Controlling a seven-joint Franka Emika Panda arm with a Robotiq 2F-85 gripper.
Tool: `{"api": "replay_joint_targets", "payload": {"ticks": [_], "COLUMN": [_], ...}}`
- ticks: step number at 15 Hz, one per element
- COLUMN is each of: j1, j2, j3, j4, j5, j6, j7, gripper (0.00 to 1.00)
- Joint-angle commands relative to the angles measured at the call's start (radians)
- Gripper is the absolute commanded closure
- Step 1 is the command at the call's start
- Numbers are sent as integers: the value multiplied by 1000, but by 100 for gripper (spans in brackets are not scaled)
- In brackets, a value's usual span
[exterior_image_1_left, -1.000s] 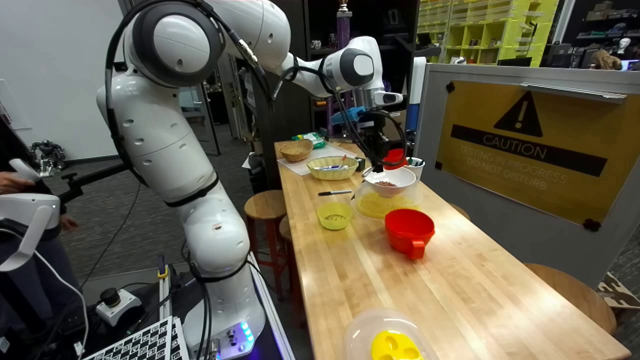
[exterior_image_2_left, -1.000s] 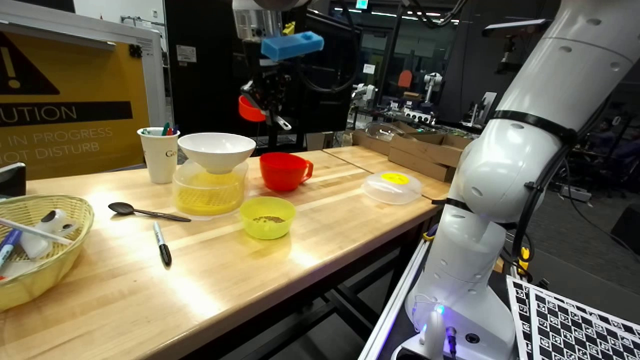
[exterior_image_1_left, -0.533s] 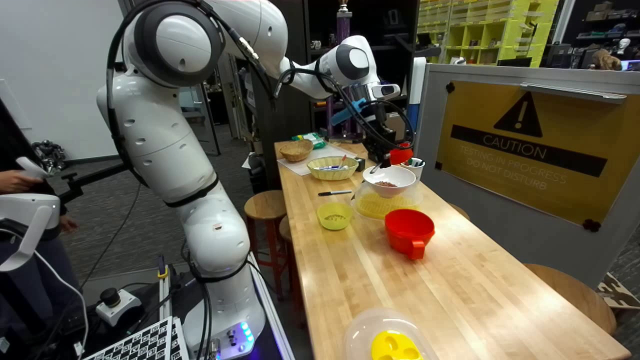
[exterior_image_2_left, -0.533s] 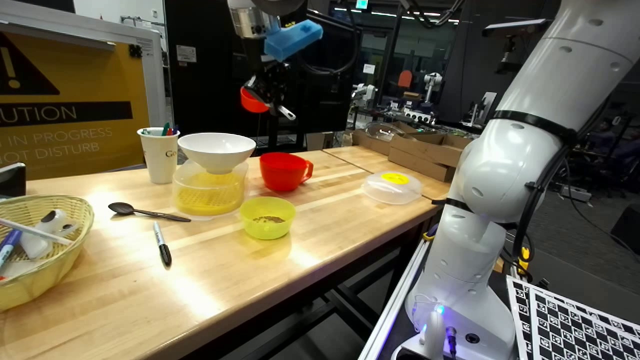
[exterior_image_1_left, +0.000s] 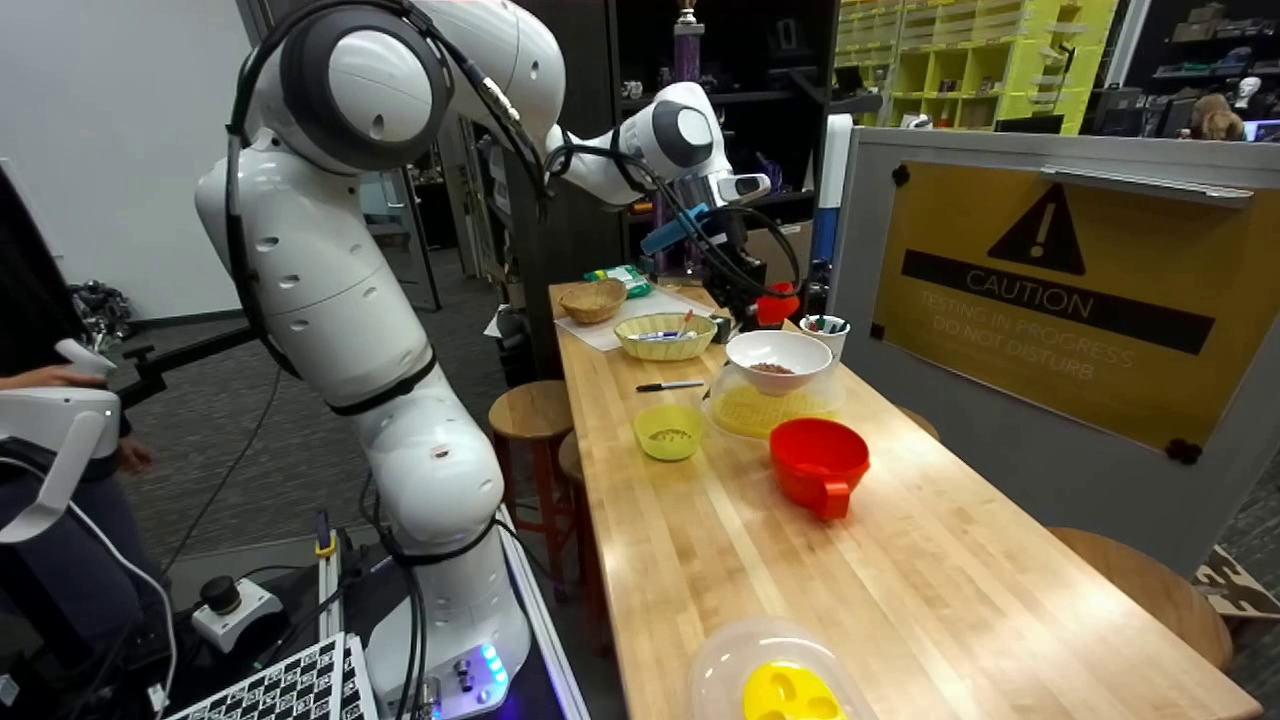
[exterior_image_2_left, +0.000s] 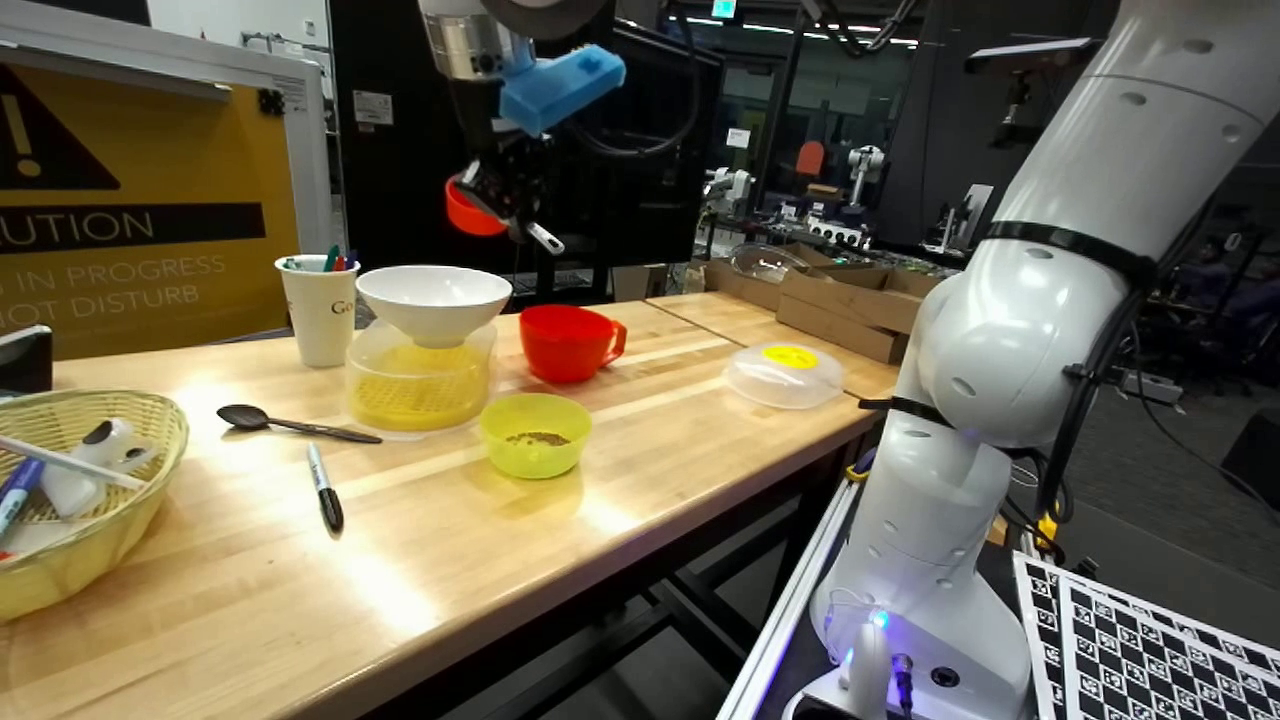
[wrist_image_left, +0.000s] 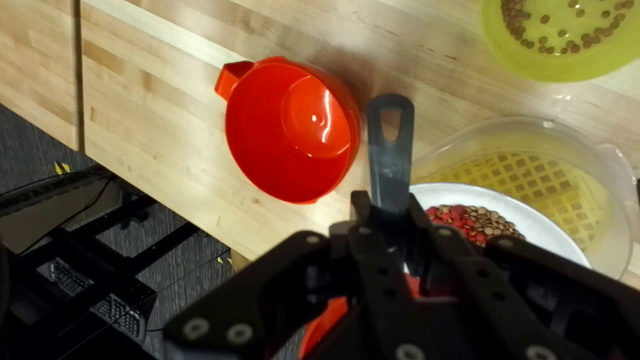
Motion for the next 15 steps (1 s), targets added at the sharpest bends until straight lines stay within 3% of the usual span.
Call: {"api": "replay_joint_targets", "payload": {"ticks": [1, 7, 12, 15], "j1": [4, 22, 63, 87], "j2": [12, 50, 100, 146], "j3": [15, 11, 37, 58], "j4": [-16, 50, 221, 321], "j5": [-20, 82, 144, 127], "j6": [49, -42, -294, -433], "j7": [52, -74, -156, -160], "gripper": [96, 96, 96, 96]}}
